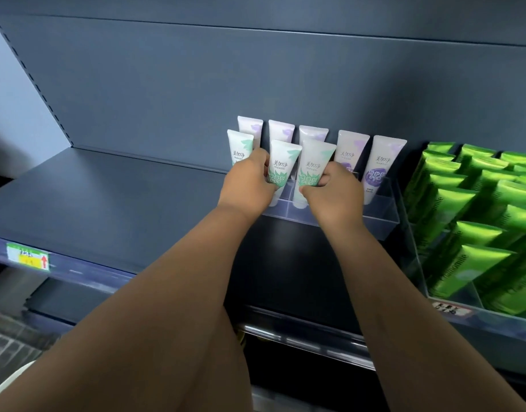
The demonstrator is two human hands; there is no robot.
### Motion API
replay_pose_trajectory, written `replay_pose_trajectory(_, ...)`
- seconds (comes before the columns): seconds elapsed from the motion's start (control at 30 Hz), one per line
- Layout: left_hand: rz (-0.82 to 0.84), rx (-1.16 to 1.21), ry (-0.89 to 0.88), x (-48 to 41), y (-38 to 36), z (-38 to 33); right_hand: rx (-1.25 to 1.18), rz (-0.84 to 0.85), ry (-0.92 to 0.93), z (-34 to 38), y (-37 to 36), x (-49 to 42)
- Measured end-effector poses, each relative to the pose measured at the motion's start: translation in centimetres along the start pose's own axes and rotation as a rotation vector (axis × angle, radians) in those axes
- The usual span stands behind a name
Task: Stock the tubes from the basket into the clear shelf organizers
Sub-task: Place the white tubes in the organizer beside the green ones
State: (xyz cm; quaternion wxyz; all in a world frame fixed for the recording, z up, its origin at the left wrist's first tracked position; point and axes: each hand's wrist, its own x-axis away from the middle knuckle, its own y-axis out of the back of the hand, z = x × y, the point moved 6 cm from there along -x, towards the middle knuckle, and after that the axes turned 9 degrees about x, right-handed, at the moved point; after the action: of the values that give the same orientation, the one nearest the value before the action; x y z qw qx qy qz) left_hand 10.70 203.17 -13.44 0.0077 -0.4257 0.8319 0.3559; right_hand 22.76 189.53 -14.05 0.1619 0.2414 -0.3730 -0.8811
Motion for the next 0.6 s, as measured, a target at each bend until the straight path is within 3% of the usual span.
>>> replay_pose_trajectory(0.6,-0.046,-0.095,0.018,-0.83,-0.75,0.39,0.051,-0.039,0.037,-0.1,-0.7,-0.34)
